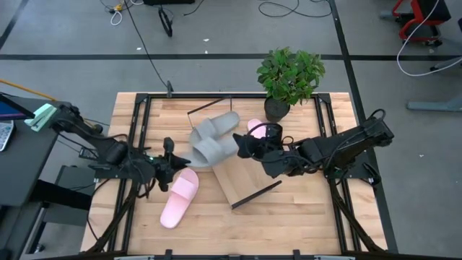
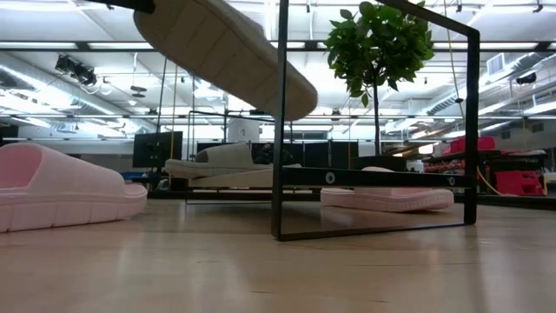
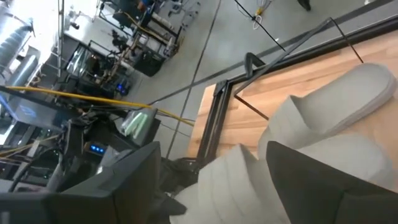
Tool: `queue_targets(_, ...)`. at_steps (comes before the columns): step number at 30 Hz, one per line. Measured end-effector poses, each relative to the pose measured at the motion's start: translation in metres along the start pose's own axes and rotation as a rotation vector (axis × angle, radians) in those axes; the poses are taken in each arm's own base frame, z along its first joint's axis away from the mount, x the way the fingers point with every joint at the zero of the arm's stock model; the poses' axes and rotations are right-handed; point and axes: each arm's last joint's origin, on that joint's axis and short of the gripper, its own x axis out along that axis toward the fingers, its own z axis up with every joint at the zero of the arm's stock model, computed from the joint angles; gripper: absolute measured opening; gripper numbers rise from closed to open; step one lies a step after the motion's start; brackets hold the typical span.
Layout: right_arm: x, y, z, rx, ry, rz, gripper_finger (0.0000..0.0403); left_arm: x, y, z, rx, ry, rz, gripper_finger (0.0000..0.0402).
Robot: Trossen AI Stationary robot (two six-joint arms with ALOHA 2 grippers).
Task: Pick and place slides into the shelf
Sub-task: Put the gray slides on the shelf
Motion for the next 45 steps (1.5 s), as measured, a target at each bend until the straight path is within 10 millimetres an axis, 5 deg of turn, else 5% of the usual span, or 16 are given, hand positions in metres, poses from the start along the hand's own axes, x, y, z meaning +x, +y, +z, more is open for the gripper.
queue_targets(22, -0.002, -0.001, -0.007, -0.020, 0.042, 0.003, 0.0294, 0.088, -0.055, 0.004, 0.105, 0.239, 0.054, 0.0028)
queue_targets(45, -0.014, -0.001, -0.017, -0.077, 0.085, 0.016, 0.0290, 0.103, -0.054, -0.007, 0.006, 0.298, -0.023, 0.0031)
